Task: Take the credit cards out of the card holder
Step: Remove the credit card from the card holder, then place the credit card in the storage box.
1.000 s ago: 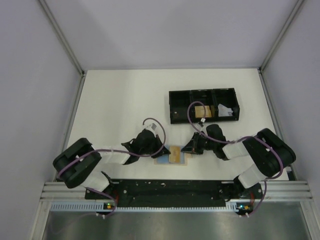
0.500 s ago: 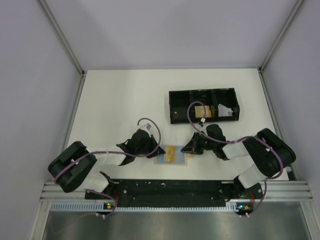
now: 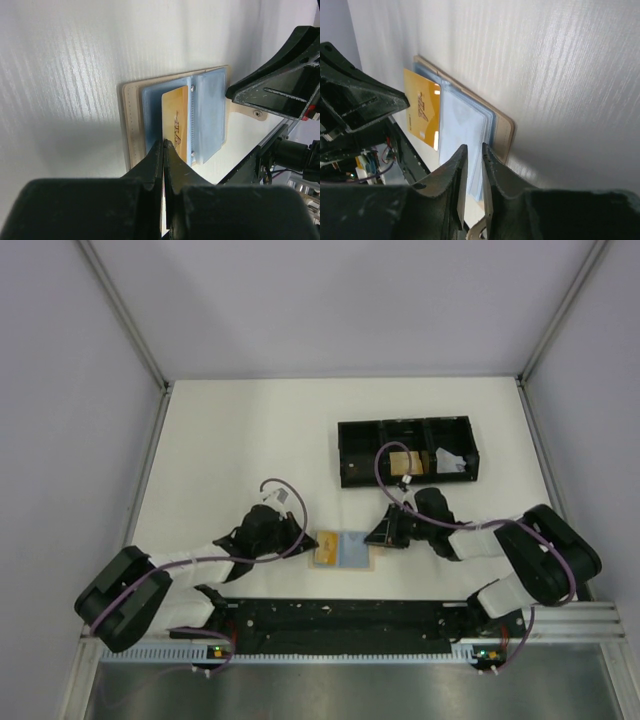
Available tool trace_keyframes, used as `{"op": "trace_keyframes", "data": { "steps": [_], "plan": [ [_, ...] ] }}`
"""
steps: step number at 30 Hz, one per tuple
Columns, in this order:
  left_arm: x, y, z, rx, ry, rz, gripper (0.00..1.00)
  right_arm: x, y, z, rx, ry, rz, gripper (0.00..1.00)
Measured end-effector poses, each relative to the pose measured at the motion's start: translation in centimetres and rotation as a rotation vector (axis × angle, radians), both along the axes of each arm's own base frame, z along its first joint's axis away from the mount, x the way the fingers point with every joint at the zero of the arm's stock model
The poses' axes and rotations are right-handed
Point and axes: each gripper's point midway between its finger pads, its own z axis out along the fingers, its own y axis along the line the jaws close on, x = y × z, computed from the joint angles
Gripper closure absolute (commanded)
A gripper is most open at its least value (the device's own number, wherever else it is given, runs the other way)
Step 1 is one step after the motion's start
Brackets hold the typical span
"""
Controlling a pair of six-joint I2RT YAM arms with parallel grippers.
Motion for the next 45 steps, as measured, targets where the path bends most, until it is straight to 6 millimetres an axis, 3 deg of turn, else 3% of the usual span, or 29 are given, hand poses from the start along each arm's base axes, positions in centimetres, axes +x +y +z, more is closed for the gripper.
{"op": "trace_keyframes", "data": {
  "steps": [4,9,15,20,25,30,36,38,41,44,45],
  "plan": [
    [-0.3,0.3,0.3,-0.027,-0.025,-0.016,1.00,-0.4,-0.6,0.9,-0.033,-0.063,0.037,0.57],
    [-0.6,0.2,1.5,-0.068,-0.080,-0.054,1.00,0.7,0.3,5.3,-0.019,-0.269,0.163,0.43],
    [-0.7,-0.5,4.1,-0.125,-0.182,-0.119,1.00,2.0,2.1,10.4,0.015,-0.476,0.341,0.41],
    [-1.3,-0.8,4.9,-0.140,-0.216,-0.177,1.00,1.8,3.2,12.4,0.034,-0.570,0.473,0.40],
    [-1.7,-1.5,6.0,-0.165,-0.246,-0.240,1.00,0.9,4.9,12.9,0.054,-0.623,0.625,0.41],
    [-2.2,-2.1,7.6,-0.201,-0.289,-0.302,1.00,-0.8,6.4,11.9,0.090,-0.630,0.794,0.43],
    [-2.7,-2.6,9.3,-0.235,-0.341,-0.364,1.00,-2.9,7.4,10.4,0.137,-0.594,0.931,0.58],
    [-2.9,-2.6,9.8,-0.243,-0.360,-0.379,1.00,-3.4,7.4,10.5,0.159,-0.592,0.958,0.69],
    [-3.1,-2.7,10.5,-0.249,-0.392,-0.402,1.00,-3.8,7.4,10.8,0.184,-0.597,0.983,0.97],
    [-3.0,-2.8,10.9,-0.246,-0.413,-0.417,1.00,-4.1,7.4,11.2,0.205,-0.599,0.999,1.00],
    [-3.0,-2.7,10.9,-0.240,-0.415,-0.420,0.95,-4.1,7.4,11.4,0.208,-0.598,1.001,1.00]
  ]
}}
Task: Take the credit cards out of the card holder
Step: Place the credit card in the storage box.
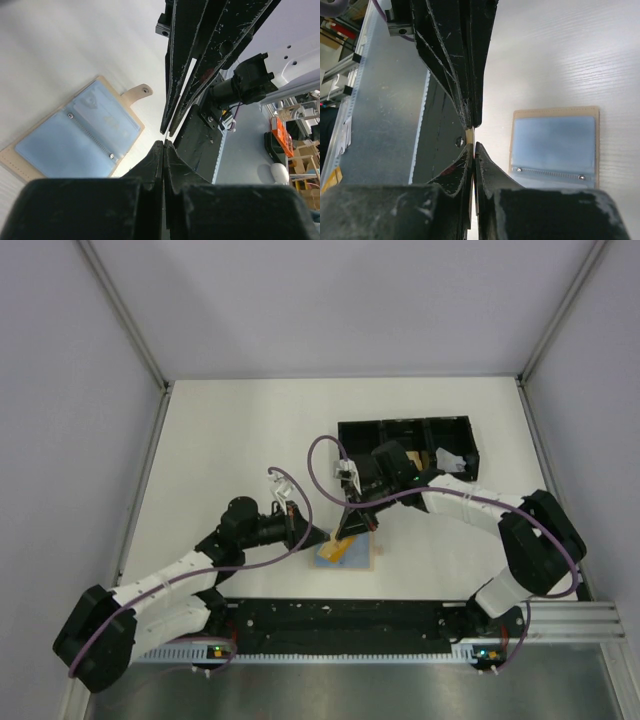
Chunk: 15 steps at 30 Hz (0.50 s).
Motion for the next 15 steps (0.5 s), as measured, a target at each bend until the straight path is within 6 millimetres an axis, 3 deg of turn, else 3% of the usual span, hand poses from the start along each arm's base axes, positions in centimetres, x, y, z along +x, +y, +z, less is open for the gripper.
{"op": "trace_keyframes", "data": {
  "steps": [2,5,8,12,15],
  "plan": [
    [0.1,0.1,0.1,0.008,-0.013,0.003,0.83,0.1,-0.1,0.1,0.001,0.005,-0.004,1.00],
    [1.0,0.6,0.6,0.034,-0.041,0.060,0.55,0.7,-0.6,0.5,0.000,0.010,-0.033,1.00],
    [2.4,1.8,1.9,0.054,-0.093,0.169,0.37,2.9,-1.9,1.2,-0.034,-0.010,-0.153,1.00],
    [4.3,4.3,5.3,0.088,-0.185,0.342,0.04,5.8,-4.0,2.7,-0.086,-0.048,-0.347,1.00],
    [5.4,7.1,9.6,0.125,-0.272,0.494,0.02,8.3,-6.1,4.1,-0.137,-0.055,-0.521,1.00]
  ]
}}
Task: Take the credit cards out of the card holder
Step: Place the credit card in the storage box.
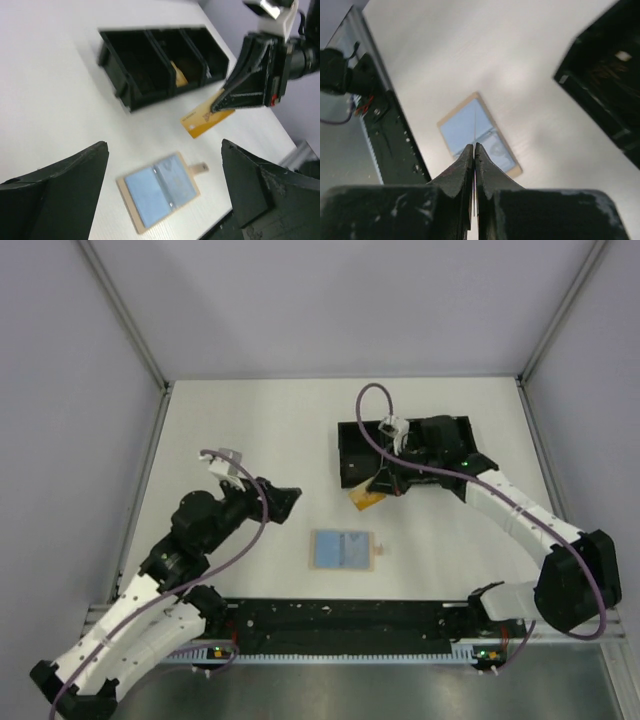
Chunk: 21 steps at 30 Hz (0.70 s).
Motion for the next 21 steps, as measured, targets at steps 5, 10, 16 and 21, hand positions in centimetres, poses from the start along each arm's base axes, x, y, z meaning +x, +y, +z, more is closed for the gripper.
{"op": "trace_keyframes", "data": {
  "steps": [5,10,16,21],
  "plan": [
    [0.5,6.4,7.2,0.058,-0.144,0.277,0.02,5.7,-6.3,1.9,-0.075,-0.005,-0.367,1.00],
    [0.8,11.4,7.6,0.165,-0.189,0.496,0.02,9.6,-13.0,1.8,-0.179,0.007,-0.672,1.00],
    [1.6,13.7,1.1,0.383,-0.079,0.574,0.01,13.3,-15.1,0.4,-0.269,0.045,-0.766,1.00],
    [1.3,14.3,0.6,0.408,-0.085,0.579,0.01,16.2,-14.3,-2.6,-0.294,0.132,-0.736,1.00]
  ]
}}
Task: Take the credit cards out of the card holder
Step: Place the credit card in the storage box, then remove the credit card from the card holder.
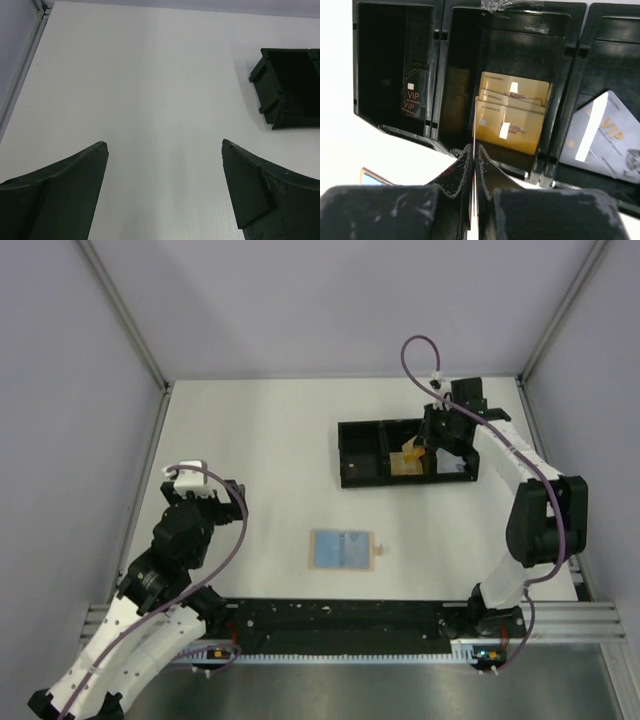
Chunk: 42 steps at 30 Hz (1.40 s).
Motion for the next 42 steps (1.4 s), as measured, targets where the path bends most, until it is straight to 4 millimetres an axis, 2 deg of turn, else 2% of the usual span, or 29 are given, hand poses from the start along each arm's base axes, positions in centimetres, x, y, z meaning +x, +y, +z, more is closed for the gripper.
{"op": "trace_keyframes", "data": {
  "steps": [7,9,12,13,16,19,21,23,25,28,30,32,34,35,36,38,40,42],
  "plan": [
    [-0.6,0.5,1.4,-0.023,-0.066,-0.004,0.01,1.7,1.7,-4.1,0.068,0.117,0.035,1.00],
    [-0.6,0.5,1.5,-0.023,-0.068,-0.005,0.01,1.9,2.3,-4.8,0.094,0.141,0.048,0.97],
    [-0.6,0.4,1.3,-0.022,-0.064,-0.010,0.01,1.8,2.8,-6.0,0.118,0.178,0.058,0.85],
    [-0.6,0.4,1.2,-0.021,-0.062,-0.013,0.01,1.9,2.8,-6.3,0.120,0.185,0.056,0.76],
    [-0.6,0.3,1.1,-0.022,-0.060,-0.017,0.01,1.8,2.6,-6.8,0.111,0.199,0.045,0.56],
    [-0.6,0.2,1.1,-0.023,-0.059,-0.024,0.01,2.1,2.2,-6.7,0.086,0.186,0.026,0.43],
    [-0.6,0.0,1.1,-0.025,-0.058,-0.035,0.01,2.1,1.6,-6.1,0.059,0.170,0.010,0.36],
    [-0.6,-0.1,1.0,-0.025,-0.055,-0.042,0.01,2.0,1.1,-4.5,0.032,0.134,-0.008,0.29],
    [-0.7,-0.3,0.9,-0.027,-0.054,-0.051,0.01,1.8,0.7,-1.5,0.004,0.059,-0.027,0.24],
    [-0.7,-0.7,0.9,-0.031,-0.051,-0.073,0.02,1.1,0.4,4.4,-0.013,-0.096,-0.050,0.20],
    [-0.7,-1.2,0.8,-0.036,-0.043,-0.095,0.02,-0.8,1.0,9.2,0.001,-0.226,-0.045,0.20],
    [-0.6,-1.7,0.5,-0.039,-0.027,-0.115,0.01,-3.3,2.2,12.4,0.035,-0.324,-0.016,0.16],
    [-0.6,-2.5,0.2,-0.054,-0.001,-0.145,0.01,-6.1,4.2,13.8,0.087,-0.381,0.045,0.16],
    [-0.6,-3.0,0.0,-0.066,0.017,-0.163,0.01,-7.7,5.6,13.7,0.120,-0.392,0.087,0.16],
    [-0.6,-3.6,0.0,-0.086,0.036,-0.184,0.01,-9.5,7.2,13.0,0.155,-0.387,0.135,0.16],
    [-0.7,-4.7,0.0,-0.131,0.061,-0.219,0.01,-12.7,10.3,10.5,0.212,-0.343,0.218,0.17],
    [-0.9,-6.1,-0.3,-0.187,0.098,-0.262,0.03,-16.3,13.0,6.1,0.250,-0.244,0.292,0.18],
    [-1.0,-7.6,-1.1,-0.246,0.139,-0.303,0.05,-19.5,14.3,1.3,0.260,-0.126,0.328,0.21]
  ]
}}
